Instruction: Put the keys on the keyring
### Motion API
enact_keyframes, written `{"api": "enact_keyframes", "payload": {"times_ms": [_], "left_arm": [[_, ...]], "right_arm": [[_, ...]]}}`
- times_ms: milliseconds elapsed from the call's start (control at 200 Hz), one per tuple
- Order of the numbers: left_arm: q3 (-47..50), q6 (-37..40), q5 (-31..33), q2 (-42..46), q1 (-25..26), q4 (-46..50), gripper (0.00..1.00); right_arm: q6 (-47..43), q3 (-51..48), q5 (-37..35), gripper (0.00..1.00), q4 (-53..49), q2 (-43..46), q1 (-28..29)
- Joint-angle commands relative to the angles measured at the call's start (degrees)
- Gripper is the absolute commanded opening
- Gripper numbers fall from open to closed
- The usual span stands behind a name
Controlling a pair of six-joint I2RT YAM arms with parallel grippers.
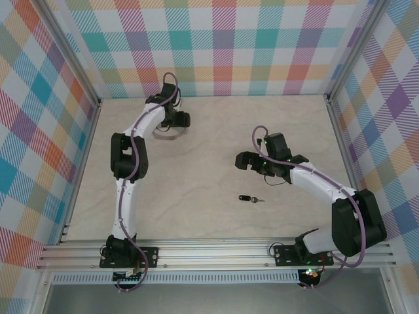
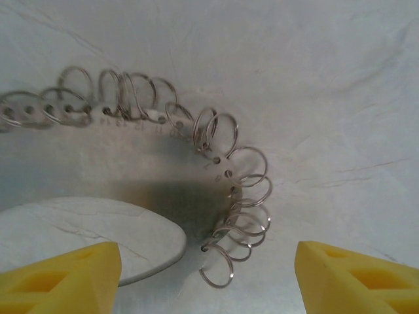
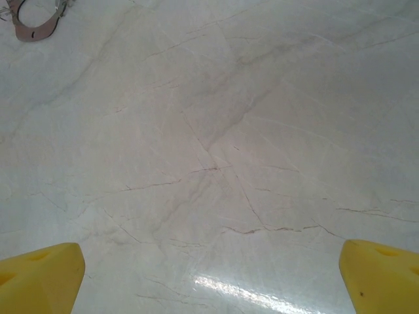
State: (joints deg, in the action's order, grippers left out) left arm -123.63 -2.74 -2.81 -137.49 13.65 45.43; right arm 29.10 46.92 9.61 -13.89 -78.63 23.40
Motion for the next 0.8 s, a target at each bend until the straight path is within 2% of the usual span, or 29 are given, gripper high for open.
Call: {"api": "enact_keyframes", "payload": {"times_ms": [0, 795], "left_arm": [[-2.23, 1.44, -3.95, -1.30, -0.29, 3.34, 0.71], [-4.23, 0.30, -5.74, -6.40, -1.02, 3.96, 0.72]], "right_arm": [[-0.74, 0.28, -0.71, 1.00, -0.79, 0.34, 0.33], [-1.32, 0.72, -2.39, 1.00, -1.14, 0.62, 0.24]]}}
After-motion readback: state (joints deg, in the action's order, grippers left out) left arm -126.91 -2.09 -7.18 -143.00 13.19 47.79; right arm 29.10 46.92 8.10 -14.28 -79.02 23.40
